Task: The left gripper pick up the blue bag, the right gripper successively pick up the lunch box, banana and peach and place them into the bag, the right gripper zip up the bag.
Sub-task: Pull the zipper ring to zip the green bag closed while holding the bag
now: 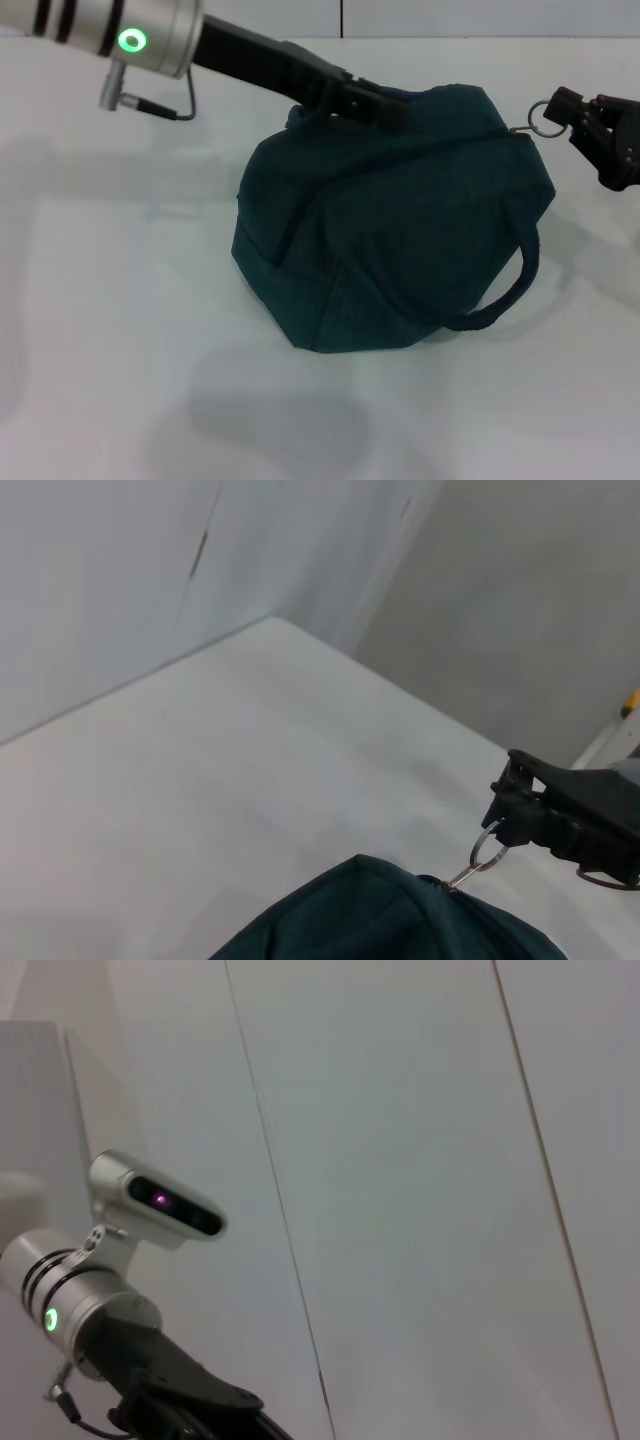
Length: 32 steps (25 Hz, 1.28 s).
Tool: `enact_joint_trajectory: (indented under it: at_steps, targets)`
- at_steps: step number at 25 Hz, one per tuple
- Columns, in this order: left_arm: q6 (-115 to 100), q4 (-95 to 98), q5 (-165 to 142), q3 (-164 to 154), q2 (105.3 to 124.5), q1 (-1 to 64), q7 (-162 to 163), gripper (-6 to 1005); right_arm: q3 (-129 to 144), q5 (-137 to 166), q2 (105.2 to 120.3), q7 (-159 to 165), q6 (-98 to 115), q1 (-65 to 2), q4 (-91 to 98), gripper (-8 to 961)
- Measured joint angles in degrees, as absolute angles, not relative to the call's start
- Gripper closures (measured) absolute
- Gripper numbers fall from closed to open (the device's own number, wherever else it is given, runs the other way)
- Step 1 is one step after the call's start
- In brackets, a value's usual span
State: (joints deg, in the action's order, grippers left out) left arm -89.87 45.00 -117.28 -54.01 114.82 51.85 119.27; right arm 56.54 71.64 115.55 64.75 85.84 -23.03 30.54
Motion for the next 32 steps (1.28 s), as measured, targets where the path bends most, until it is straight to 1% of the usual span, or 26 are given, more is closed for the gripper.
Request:
enact_joint_trajectory:
  at_steps: [9,15,19,28,31,32]
  targets:
    - [-88.90,44.95,-124.42,-54.32,117.71,57.36,125.09,453,56.73,71.63,115.49,64.44,86.64,-22.55,30.38,942]
    - [-84.55,44.87,-126.01,-57.95,119.06,58.29,127.40,463,56.57,71.62,115.51,63.72,87.71,-22.38,29.22,942]
    - [-82.71,44.77,-126.03,-59.82,119.41,58.38,128.34,469,56.51,71.62,115.49,63.48,88.08,-22.26,28.84,942]
    - [-82.27,44.90,-125.87,-59.81,119.41,57.71,127.40,483,56.42,71.02,115.31,63.38,87.99,-21.73,28.82,941]
    - [-82.30,45.17,-125.64,-59.63,119.35,57.45,127.34,695,56.41,70.86,115.31,63.37,87.87,-21.71,28.83,941]
    - [-82.34,45.19,-125.60,-59.63,119.33,57.43,127.35,738,56.39,70.72,115.31,63.37,87.84,-21.71,28.82,941]
